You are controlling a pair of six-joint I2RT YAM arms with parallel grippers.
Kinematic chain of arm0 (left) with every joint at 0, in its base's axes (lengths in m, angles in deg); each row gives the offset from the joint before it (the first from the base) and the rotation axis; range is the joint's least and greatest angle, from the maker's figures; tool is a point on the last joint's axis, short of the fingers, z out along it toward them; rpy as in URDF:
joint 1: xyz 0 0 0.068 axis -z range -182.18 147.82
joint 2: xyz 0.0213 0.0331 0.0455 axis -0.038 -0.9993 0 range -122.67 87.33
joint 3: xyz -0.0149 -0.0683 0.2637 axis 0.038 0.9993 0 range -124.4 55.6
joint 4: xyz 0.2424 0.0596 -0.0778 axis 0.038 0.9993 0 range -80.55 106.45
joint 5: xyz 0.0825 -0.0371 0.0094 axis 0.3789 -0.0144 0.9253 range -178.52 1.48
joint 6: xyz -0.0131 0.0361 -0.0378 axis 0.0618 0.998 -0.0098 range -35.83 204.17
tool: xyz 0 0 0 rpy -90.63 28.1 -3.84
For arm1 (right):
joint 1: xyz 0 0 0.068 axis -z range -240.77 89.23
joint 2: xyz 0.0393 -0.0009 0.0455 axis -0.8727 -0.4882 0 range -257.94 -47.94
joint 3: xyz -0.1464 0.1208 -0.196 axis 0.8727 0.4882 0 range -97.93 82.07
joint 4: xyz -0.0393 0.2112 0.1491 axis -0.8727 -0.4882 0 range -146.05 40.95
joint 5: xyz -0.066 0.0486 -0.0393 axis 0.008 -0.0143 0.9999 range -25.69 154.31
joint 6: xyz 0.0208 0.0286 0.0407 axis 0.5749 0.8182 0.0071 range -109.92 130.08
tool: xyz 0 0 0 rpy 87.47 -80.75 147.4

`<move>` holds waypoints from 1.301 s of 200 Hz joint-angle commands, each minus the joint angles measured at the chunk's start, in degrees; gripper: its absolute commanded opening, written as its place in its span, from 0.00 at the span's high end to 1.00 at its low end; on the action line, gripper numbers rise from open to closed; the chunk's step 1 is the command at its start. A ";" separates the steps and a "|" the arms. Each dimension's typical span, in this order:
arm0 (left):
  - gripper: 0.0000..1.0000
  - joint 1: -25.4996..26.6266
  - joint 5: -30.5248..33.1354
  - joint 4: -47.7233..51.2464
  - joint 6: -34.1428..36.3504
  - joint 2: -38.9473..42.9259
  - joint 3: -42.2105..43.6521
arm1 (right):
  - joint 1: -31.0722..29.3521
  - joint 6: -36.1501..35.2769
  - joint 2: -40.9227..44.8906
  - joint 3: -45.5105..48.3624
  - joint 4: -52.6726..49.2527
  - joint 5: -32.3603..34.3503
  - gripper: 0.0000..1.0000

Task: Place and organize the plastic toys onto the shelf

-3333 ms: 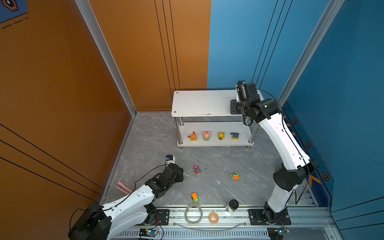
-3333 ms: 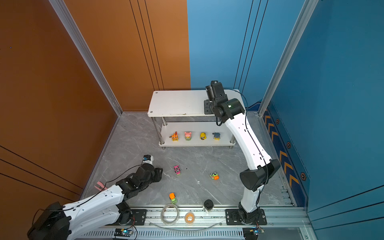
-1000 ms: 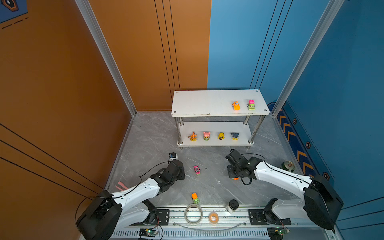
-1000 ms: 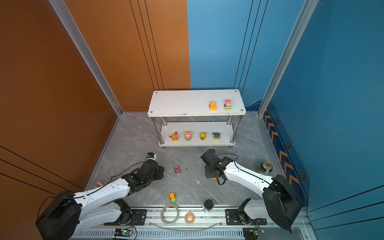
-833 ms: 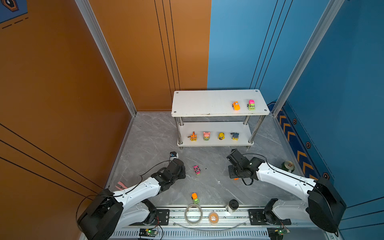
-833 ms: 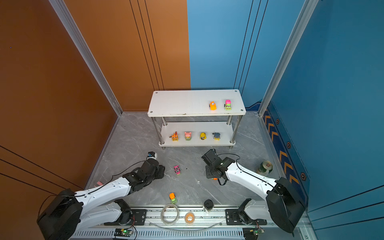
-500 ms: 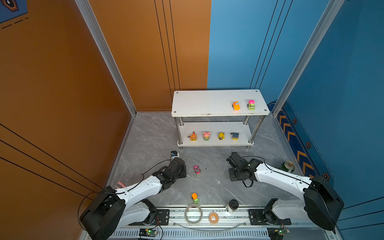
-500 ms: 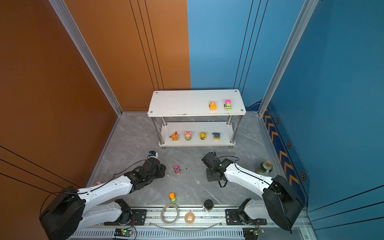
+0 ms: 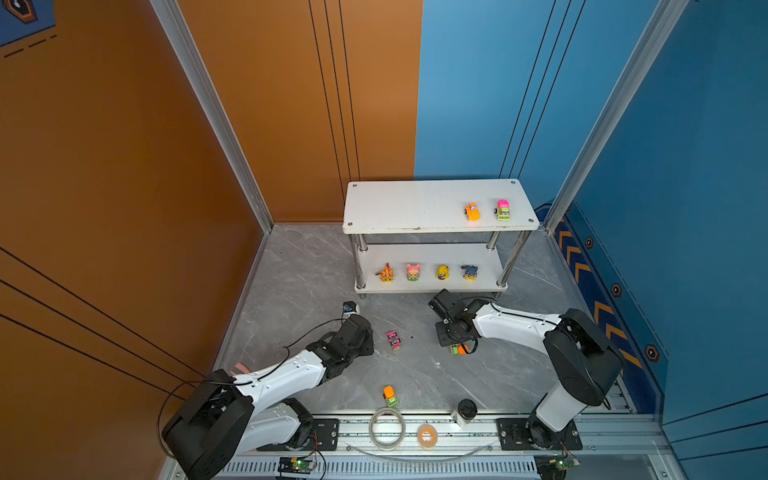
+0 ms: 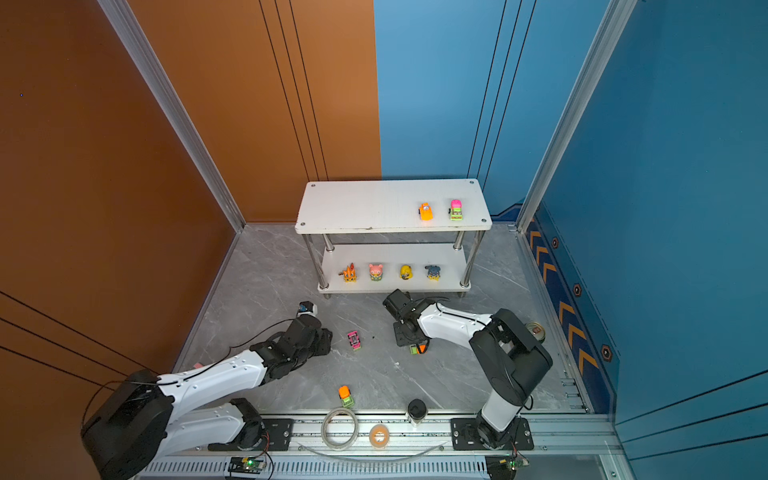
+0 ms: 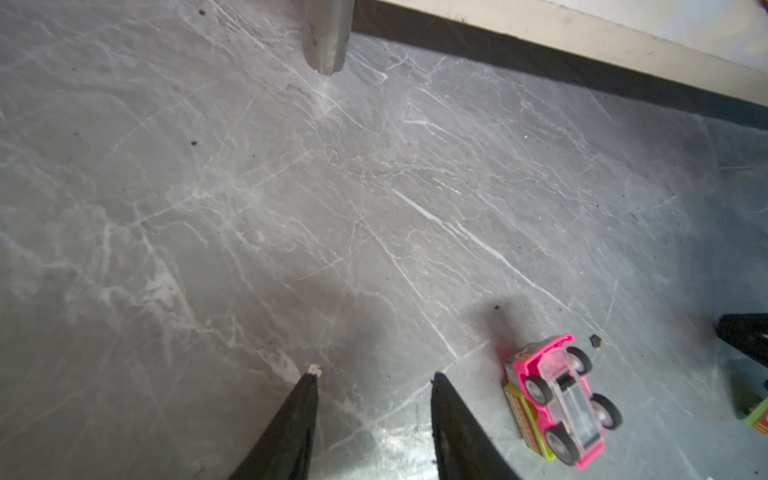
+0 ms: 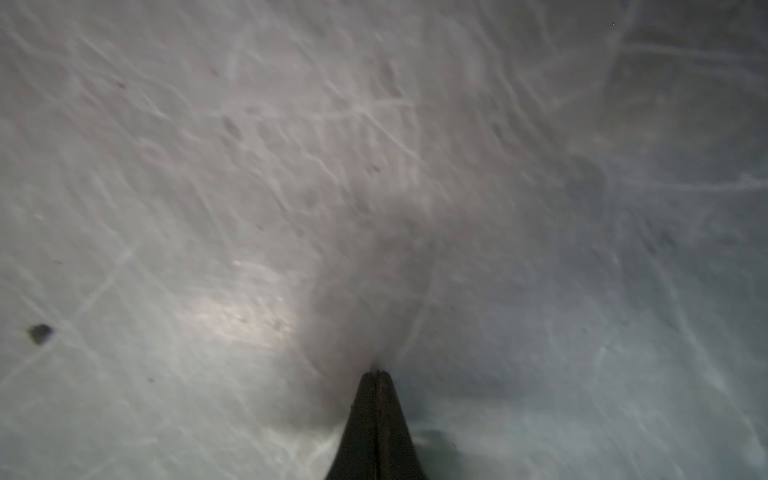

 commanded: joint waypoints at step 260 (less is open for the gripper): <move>0.53 0.07 -1.83 -4.53 3.99 -2.79 -2.23 | 3.45 -0.09 13.07 7.23 -1.14 1.41 0.90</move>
